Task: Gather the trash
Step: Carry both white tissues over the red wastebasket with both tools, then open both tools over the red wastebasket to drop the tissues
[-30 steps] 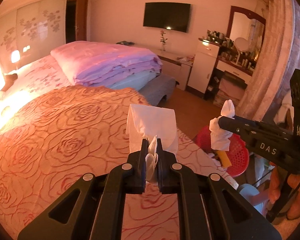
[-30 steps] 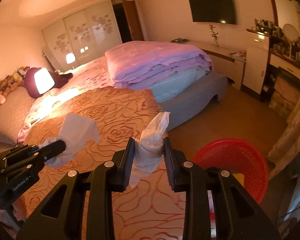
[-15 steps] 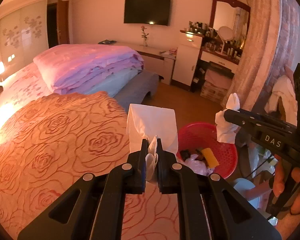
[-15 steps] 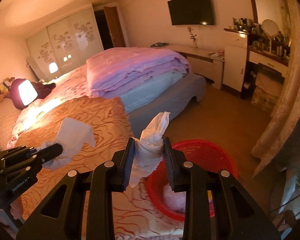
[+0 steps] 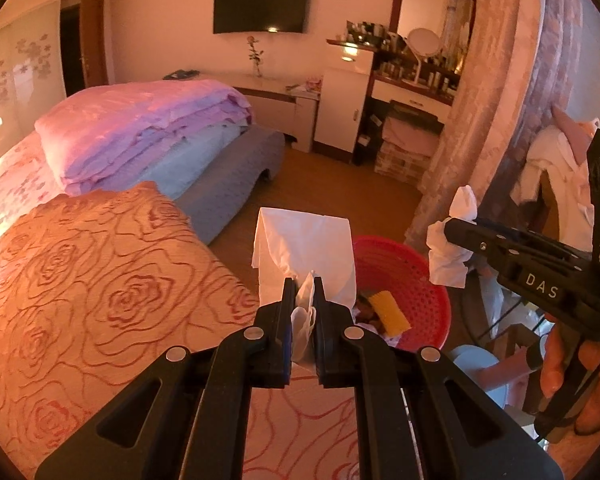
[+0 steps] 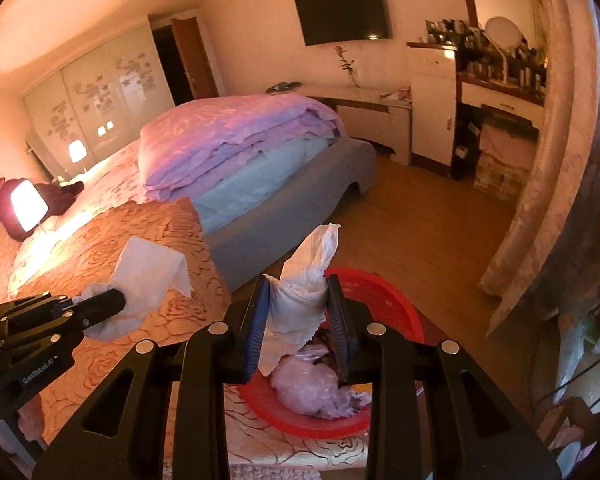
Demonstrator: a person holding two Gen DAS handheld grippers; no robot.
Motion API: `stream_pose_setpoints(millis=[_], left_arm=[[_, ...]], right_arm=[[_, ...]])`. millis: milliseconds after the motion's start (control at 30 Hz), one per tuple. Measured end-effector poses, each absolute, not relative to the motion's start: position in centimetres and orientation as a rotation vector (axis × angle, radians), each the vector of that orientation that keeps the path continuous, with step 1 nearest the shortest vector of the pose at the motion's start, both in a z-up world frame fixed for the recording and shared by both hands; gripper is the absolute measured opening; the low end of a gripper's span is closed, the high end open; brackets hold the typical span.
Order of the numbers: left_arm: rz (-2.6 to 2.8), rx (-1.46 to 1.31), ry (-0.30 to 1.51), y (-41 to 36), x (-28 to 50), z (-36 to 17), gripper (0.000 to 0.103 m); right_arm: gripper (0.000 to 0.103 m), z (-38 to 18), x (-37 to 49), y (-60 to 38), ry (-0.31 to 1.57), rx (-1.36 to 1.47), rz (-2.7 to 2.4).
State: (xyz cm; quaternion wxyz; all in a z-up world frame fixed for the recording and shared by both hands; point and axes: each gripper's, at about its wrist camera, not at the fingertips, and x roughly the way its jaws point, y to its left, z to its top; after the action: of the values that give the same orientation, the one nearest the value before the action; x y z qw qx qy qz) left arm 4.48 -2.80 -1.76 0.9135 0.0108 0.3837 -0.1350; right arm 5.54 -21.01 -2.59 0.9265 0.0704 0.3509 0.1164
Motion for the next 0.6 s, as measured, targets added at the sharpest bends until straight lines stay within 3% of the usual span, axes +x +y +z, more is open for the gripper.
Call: stream_pose_setpoints(millis=[600], left_arm=[[-0.362, 0.062, 0.916, -7.9, 8.5, -6.5, 0.008]], right_arm=[[0.029, -6.6, 8.1, -24.4, 0.809, 0.205, 0.152]])
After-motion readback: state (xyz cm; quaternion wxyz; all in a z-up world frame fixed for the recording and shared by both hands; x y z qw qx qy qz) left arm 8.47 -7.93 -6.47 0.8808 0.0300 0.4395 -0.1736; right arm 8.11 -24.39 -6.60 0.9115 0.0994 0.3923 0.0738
